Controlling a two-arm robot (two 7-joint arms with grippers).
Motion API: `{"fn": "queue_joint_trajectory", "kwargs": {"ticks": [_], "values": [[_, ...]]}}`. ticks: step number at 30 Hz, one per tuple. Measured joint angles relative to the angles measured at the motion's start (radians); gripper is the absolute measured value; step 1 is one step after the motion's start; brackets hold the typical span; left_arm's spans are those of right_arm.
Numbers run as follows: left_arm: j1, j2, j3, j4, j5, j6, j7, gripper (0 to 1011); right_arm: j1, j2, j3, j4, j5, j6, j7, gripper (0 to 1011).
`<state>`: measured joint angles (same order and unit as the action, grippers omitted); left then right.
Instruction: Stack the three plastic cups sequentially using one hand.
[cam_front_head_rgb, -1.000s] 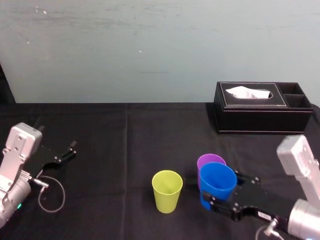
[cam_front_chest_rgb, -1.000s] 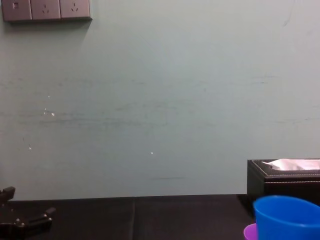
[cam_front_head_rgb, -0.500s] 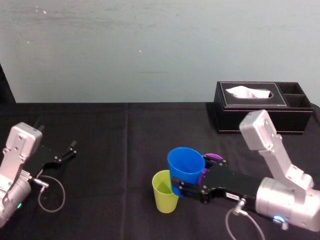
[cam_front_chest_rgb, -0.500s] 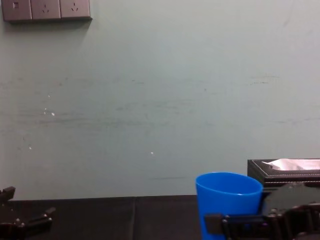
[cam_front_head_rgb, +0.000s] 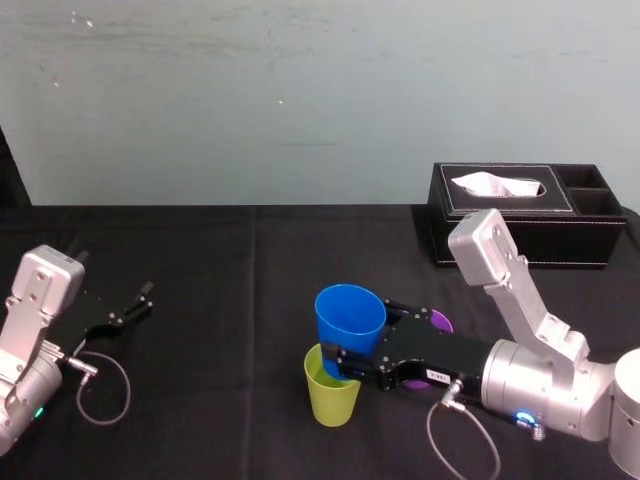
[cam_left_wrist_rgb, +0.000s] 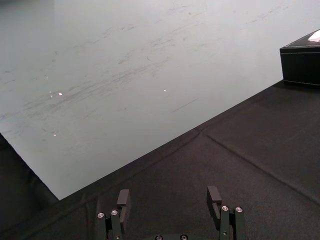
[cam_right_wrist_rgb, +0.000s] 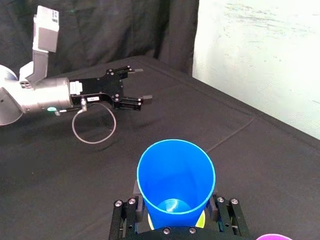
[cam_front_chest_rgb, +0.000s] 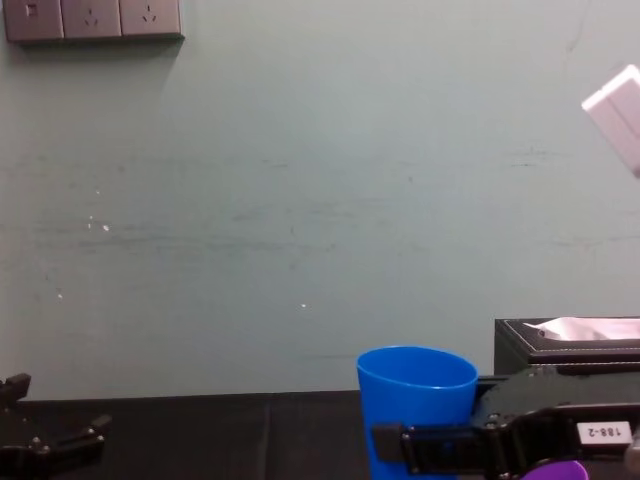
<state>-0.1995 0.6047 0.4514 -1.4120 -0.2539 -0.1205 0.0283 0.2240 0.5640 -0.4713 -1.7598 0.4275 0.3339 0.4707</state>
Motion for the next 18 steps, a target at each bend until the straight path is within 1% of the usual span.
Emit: {"fn": "queue_joint_trajectory", "kwargs": {"ticks": [8, 18], "values": [[0.0, 0.0, 0.0, 0.0, 0.0, 0.0, 0.0, 1000, 0.029, -0.014, -0.027, 0.049, -0.01, -0.027, 0.001, 717], [0.0, 0.0, 0.0, 0.0, 0.0, 0.0, 0.0, 1000, 0.047, -0.026, -0.049, 0.082, -0.024, -0.047, 0.008, 717]]}}
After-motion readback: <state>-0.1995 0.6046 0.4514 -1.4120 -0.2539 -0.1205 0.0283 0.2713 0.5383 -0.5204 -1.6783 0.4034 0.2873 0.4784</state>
